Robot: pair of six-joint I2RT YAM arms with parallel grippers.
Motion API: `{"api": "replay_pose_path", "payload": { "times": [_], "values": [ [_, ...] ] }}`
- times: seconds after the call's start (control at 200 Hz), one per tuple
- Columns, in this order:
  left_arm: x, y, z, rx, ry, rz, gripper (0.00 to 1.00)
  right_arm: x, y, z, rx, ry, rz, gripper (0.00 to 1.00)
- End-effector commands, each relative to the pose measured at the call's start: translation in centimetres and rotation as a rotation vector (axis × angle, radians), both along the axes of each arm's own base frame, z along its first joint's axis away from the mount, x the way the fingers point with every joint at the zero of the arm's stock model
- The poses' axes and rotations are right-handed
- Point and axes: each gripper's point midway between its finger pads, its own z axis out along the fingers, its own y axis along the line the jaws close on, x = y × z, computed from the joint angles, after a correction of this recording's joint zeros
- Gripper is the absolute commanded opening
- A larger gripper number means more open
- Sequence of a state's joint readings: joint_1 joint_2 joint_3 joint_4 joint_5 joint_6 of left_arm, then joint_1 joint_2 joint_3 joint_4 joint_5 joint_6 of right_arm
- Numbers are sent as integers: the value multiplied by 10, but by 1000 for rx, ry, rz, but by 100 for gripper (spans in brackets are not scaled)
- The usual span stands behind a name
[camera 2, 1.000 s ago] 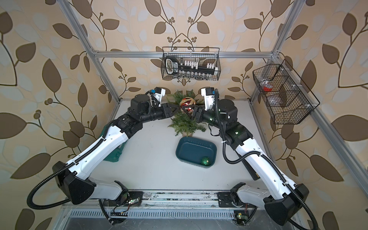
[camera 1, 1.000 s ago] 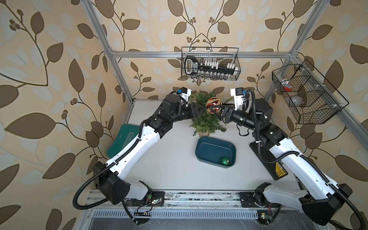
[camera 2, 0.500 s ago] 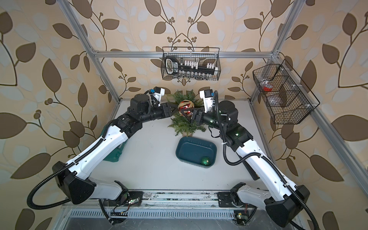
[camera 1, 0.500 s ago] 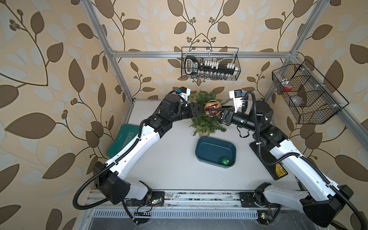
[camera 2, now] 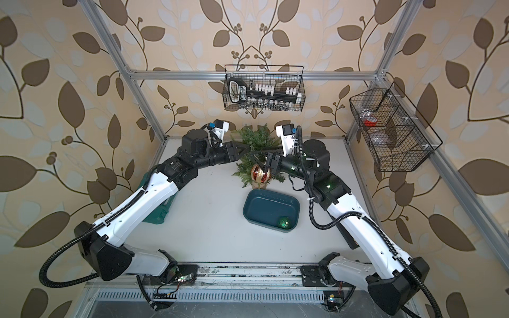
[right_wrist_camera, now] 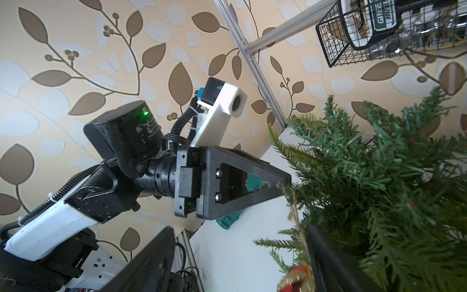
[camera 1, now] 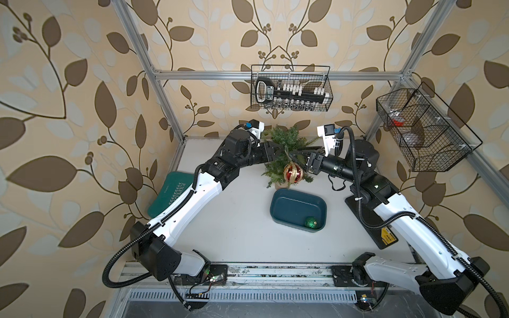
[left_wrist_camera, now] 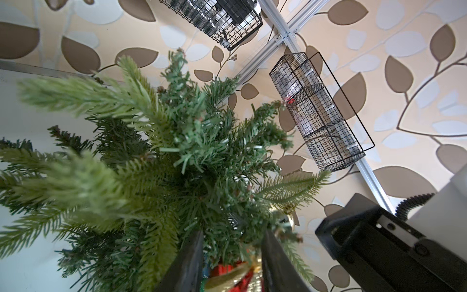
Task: Decorate the small christmas tree with ornaments
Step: Hang an ornament on the christmas tree.
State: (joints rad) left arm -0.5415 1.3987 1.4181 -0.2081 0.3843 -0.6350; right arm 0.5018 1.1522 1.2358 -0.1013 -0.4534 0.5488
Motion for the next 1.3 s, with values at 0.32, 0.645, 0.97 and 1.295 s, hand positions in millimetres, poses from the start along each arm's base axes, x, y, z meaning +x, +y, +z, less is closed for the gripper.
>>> {"api": "replay_pose_path", "payload": {
  "times": [0.32, 0.645, 0.97, 1.295],
  "values": [
    [-27, 28, 35, -23, -97, 33, 48, -33, -14, 6, -52, -32, 23, 79],
    [-58, 41, 9, 11, -56, 4, 59, -68, -46, -36, -161, 54, -32, 78],
    [-90, 54, -46, 79, 34, -36, 63, -88, -65, -86, -223, 178, -76, 77],
    [-115, 76, -126, 164, 174, 3, 64, -98, -82, -166, -317, 392, -137, 72]
  ]
}}
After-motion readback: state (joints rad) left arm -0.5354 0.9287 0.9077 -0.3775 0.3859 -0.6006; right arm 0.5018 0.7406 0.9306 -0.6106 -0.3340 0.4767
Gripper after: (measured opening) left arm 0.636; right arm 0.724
